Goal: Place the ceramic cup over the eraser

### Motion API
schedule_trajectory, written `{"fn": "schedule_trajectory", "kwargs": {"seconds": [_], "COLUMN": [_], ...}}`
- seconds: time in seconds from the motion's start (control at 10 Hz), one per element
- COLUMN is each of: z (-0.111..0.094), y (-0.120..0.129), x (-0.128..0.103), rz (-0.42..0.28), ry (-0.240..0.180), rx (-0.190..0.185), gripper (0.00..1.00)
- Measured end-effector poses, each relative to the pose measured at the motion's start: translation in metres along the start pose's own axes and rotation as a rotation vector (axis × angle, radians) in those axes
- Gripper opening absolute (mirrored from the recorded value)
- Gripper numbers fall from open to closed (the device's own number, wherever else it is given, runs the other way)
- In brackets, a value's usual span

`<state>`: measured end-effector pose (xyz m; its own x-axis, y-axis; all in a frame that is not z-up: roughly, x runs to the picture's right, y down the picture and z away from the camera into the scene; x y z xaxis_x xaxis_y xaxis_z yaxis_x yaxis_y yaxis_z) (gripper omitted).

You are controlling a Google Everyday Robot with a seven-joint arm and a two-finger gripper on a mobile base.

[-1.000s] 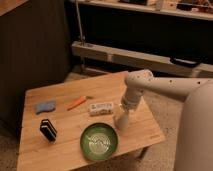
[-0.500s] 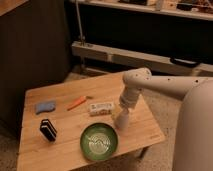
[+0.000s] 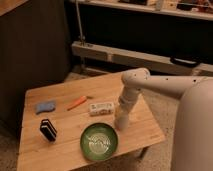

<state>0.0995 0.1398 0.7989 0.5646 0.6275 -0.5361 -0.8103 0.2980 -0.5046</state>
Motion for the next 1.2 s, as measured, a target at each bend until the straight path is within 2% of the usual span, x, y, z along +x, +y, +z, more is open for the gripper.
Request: {"fn": "schedule_trajectory", "kwargs": {"seconds": [0.1, 0.2, 0.4, 0.5, 0.7, 0.8, 0.9, 1.2], "z": [0.001, 0.001, -0.009, -0.024, -0.062, -0.096, -0.118, -0.189], "y": [0.0, 0.001, 0.001, 0.002, 0.001, -0.001, 0.001, 0.038], "x": [0.003, 0.003, -0.002, -0.01, -0.028, -0.043, -0.055, -0.109], "rz": [0.005, 0.01, 0.011, 0.002, -0.02, -0.039, -0.06, -0.189], "ry": [0.008, 0.009, -0.006, -0.025, -0.06, -0.087, -0.107, -0.172], "rx": [-0.002, -0.009, -0.021, -0.024, -0.025, -0.021, -0.017, -0.001], "gripper": [0.08, 0.02, 0.0, 0.0, 0.0, 0.0, 0.0, 0.0]}}
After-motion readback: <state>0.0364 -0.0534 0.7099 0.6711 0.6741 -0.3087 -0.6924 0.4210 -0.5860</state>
